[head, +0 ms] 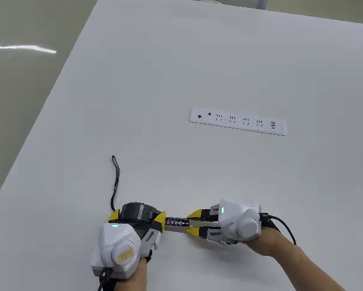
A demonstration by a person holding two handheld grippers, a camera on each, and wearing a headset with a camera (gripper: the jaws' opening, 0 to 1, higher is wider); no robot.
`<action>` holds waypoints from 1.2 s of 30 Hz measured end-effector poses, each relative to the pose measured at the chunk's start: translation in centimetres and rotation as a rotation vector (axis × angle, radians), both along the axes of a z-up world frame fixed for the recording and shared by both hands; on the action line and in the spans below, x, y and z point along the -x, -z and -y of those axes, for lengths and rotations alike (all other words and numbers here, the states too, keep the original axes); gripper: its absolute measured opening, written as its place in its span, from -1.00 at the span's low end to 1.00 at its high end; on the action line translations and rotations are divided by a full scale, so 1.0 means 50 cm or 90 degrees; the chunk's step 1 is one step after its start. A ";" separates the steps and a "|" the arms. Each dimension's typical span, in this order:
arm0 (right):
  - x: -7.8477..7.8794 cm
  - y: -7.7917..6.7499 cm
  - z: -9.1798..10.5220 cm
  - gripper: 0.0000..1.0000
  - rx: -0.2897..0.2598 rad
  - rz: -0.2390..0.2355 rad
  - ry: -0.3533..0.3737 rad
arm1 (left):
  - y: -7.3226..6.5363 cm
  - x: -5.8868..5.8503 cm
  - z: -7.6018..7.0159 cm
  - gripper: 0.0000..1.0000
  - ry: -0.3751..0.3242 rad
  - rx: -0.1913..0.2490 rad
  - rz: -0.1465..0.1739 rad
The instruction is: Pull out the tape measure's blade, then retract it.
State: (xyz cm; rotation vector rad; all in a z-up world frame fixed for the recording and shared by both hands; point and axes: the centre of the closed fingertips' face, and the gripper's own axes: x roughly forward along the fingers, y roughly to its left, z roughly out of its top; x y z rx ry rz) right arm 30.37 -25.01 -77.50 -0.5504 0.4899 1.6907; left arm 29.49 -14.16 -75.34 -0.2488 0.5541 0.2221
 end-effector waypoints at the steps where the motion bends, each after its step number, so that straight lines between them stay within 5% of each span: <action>1: 0.001 -0.001 -0.002 -0.76 0.000 -0.001 -0.001 | -0.001 0.000 0.000 0.24 0.001 0.001 0.000; 36: 0.020 0.005 -0.059 -0.76 -0.009 -0.003 -0.020 | -0.001 0.000 0.001 0.24 0.012 0.007 -0.001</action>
